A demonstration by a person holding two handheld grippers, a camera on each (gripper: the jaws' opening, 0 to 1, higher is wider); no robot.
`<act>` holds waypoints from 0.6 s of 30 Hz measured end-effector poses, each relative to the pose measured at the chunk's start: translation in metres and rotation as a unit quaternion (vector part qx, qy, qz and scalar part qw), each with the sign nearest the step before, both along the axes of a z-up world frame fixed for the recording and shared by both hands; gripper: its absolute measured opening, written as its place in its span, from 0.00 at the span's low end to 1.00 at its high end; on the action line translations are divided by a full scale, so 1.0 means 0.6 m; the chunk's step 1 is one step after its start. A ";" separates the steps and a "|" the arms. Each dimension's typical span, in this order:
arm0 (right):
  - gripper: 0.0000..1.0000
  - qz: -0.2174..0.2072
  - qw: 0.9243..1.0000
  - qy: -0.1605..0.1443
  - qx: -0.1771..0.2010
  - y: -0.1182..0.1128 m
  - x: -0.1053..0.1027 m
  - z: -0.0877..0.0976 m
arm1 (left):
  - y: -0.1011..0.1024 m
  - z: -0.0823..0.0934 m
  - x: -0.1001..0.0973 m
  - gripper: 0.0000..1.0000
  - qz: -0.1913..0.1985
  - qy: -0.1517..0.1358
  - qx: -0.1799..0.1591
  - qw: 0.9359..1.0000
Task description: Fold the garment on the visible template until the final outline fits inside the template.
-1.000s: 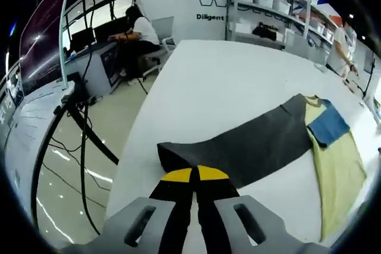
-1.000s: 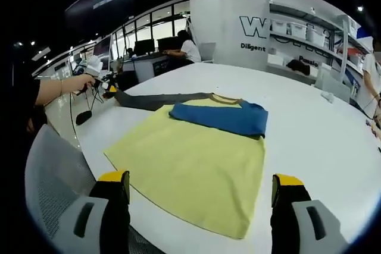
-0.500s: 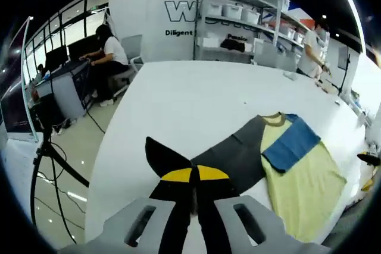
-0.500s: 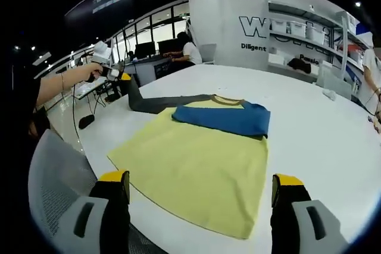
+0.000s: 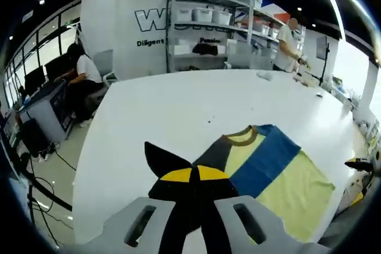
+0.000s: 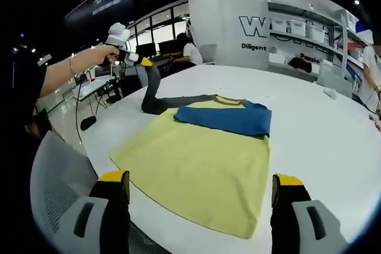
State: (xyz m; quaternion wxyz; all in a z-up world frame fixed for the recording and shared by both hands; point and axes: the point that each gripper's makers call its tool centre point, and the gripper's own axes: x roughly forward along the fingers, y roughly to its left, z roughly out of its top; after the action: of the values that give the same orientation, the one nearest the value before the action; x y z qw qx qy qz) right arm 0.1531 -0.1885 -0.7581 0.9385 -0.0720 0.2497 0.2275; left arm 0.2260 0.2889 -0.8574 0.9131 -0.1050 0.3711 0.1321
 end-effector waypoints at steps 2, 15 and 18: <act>0.99 -0.007 1.000 0.001 -0.009 -0.004 0.003 -0.002 | 0.000 0.002 -0.001 0.01 -0.003 0.010 0.015 1.000; 0.99 -0.003 0.999 0.040 0.014 0.004 -0.012 -0.003 | 0.110 0.016 0.084 0.01 -0.101 0.023 0.058 0.993; 0.99 -0.002 0.999 0.045 0.008 0.003 -0.015 -0.009 | 0.110 0.033 0.089 0.01 -0.100 0.016 0.051 0.994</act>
State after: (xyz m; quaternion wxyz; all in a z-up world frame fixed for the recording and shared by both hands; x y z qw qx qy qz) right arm 0.1441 -0.1869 -0.7634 0.9274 -0.0534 0.2898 0.2305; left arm 0.2792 0.3547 -0.8377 0.9200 -0.0186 0.3868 0.0604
